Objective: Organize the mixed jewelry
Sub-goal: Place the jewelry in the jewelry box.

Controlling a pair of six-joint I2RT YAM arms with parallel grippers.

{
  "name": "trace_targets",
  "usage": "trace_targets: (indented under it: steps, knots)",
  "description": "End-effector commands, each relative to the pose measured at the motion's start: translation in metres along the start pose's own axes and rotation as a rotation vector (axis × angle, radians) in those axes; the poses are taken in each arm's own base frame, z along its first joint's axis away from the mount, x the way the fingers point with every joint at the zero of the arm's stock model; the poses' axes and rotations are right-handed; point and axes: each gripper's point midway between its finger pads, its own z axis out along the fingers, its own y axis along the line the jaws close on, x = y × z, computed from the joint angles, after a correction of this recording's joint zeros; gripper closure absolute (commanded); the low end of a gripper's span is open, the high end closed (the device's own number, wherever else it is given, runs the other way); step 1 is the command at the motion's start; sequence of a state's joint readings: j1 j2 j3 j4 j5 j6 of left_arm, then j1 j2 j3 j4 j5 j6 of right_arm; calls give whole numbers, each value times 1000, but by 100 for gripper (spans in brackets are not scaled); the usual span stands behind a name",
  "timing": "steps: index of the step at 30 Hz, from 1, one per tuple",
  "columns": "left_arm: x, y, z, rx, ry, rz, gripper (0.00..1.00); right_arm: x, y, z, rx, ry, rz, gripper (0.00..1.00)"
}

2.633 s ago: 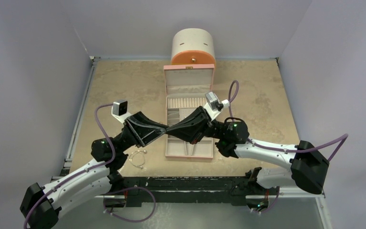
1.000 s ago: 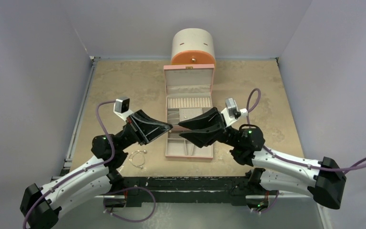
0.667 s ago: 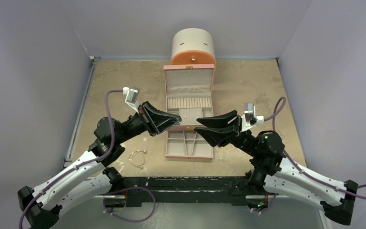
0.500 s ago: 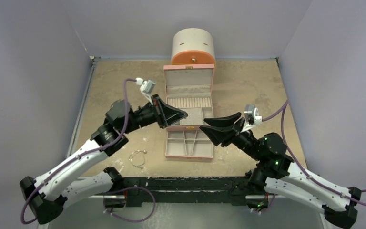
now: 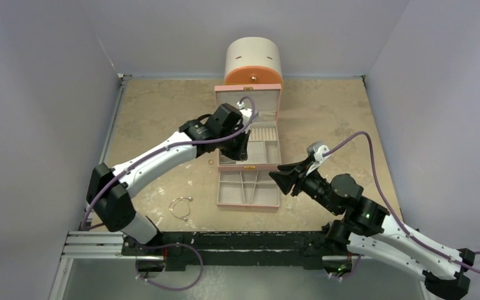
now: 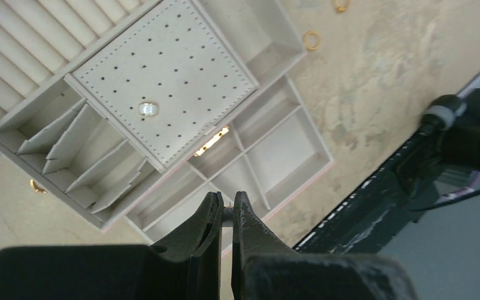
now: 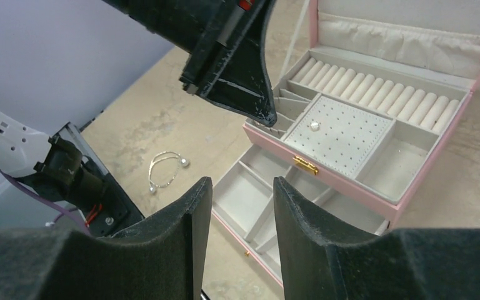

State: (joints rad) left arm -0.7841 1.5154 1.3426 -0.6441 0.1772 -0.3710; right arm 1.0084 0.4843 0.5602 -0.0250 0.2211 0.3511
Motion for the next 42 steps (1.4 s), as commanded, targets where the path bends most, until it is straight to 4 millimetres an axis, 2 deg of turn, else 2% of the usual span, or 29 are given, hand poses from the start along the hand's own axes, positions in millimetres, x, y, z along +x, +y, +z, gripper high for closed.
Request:
trace_targets:
  steps: [1,12,19,36,42]
  knots:
    - [-4,18,4,-108,41,87,100,1,-7,-5,31,1,9,56]
    - [-15,31,49,-160,82,109,100,10,-7,-7,22,16,13,55]
    - [-18,40,69,-196,97,124,100,16,-8,-5,21,35,12,54]
    - [-32,50,91,-247,71,136,100,21,-6,-3,8,43,14,54]
    - [-23,51,98,-237,106,135,100,23,-7,-4,8,48,16,53]
